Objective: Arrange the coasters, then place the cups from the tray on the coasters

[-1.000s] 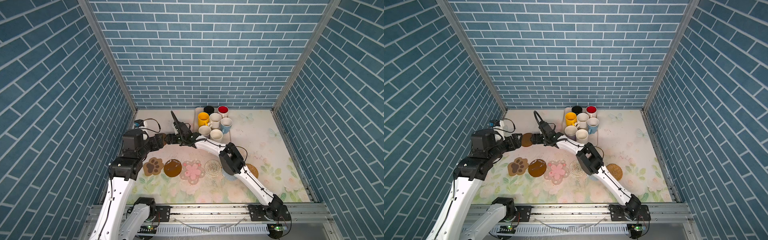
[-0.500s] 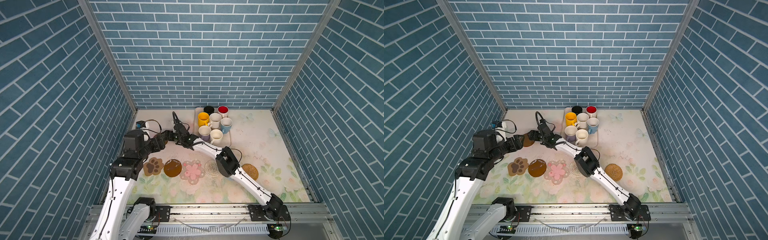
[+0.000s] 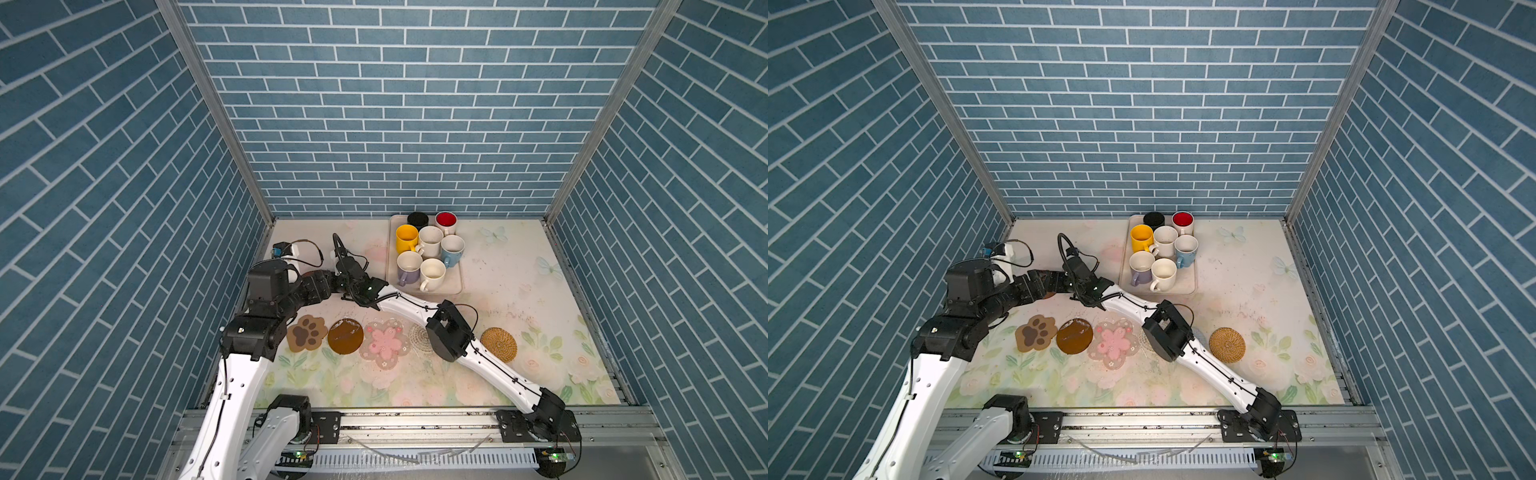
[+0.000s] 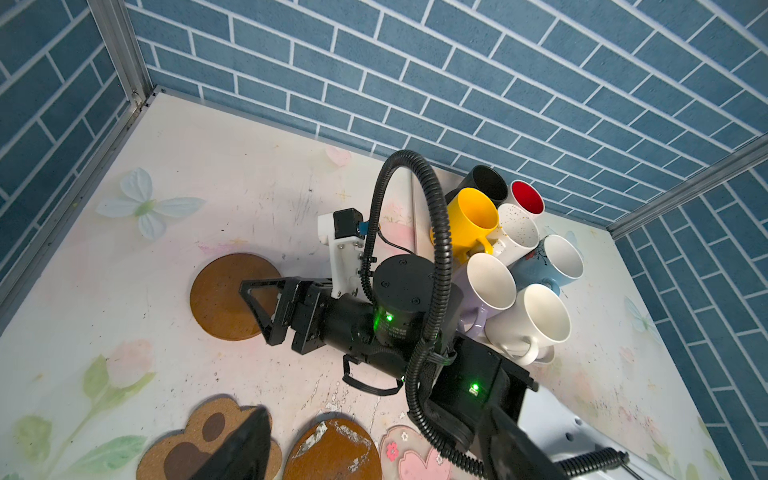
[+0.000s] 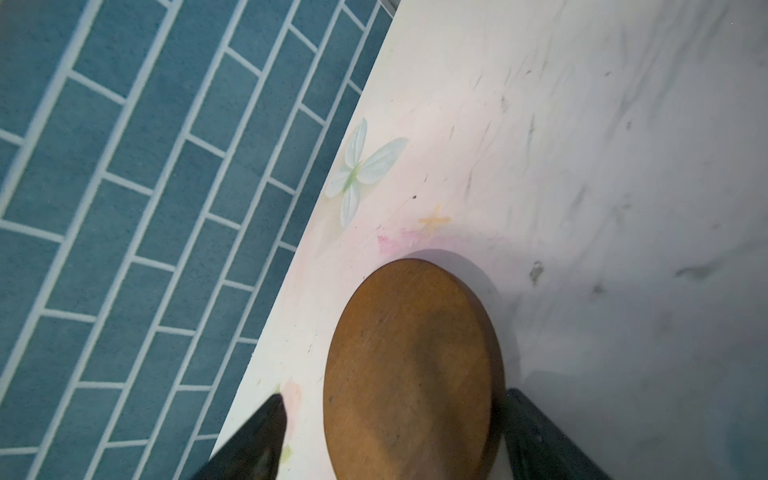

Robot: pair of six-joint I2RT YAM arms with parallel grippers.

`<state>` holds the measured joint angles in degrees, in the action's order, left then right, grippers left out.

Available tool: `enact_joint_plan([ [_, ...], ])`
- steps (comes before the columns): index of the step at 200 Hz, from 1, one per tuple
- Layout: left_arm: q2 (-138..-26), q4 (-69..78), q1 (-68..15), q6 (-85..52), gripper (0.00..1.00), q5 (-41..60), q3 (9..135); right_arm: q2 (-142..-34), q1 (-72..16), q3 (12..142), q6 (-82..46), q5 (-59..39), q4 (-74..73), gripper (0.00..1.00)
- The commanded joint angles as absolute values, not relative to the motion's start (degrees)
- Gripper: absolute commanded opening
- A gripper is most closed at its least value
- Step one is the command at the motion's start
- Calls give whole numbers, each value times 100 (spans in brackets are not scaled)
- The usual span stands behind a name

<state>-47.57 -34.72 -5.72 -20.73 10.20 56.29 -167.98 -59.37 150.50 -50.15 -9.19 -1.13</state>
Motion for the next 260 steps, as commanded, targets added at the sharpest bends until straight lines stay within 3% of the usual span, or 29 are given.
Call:
enact_joint_plan([
  [1, -4706, -3382, -598, -2079, 80, 1058, 5546, -17077, -6017, 15384, -5142, -878, -92, 81],
  [122, -4895, -3494, -485, -2003, 80, 956, 5607, -16948, -6294, 15424, -4243, -1344, -17, 77],
  [165, -5567, -3834, -442, -1840, 80, 725, 6169, -15281, -6233, 12917, -3611, -1310, -1077, 79],
  [214, -6128, -3978, -263, -2031, 78, 401, 7066, -14088, -5999, 11645, -3134, -1565, -1484, 79],
  [260, -7431, -4597, 31, -1898, 71, 409, 8318, -12989, -5719, 10171, -2865, -1751, -2052, 79],
])
